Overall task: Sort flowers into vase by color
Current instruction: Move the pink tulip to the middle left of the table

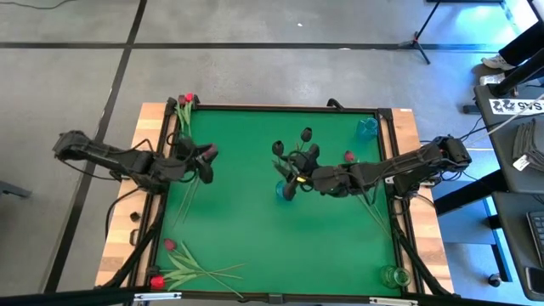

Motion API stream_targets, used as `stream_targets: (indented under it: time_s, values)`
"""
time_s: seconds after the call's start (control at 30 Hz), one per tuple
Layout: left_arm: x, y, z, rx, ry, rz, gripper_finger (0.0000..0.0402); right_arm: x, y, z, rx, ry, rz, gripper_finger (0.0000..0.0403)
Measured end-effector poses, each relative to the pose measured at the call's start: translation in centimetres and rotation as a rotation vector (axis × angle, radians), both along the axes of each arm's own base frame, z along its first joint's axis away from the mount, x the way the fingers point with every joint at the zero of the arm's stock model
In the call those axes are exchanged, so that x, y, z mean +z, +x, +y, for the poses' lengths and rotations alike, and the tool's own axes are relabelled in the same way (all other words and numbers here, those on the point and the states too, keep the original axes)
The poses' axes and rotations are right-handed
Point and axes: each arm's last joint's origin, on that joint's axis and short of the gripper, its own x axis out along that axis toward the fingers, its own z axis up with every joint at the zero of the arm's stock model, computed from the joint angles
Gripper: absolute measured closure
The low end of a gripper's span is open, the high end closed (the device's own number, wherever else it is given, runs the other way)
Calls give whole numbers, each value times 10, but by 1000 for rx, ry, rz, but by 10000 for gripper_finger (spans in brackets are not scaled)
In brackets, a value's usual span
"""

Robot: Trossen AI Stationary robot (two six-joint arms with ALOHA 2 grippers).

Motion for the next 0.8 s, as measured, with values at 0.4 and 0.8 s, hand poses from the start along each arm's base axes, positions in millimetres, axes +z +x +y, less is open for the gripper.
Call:
stream_targets:
  time_s: [0.4, 0.8]
  values:
    - [-15, -12, 25, 221, -94, 100, 169, 37, -15, 20, 16, -21, 216, 139]
    - [-27, -27, 84, 576, -198, 236, 172, 63, -63, 66, -87, -103, 167, 134]
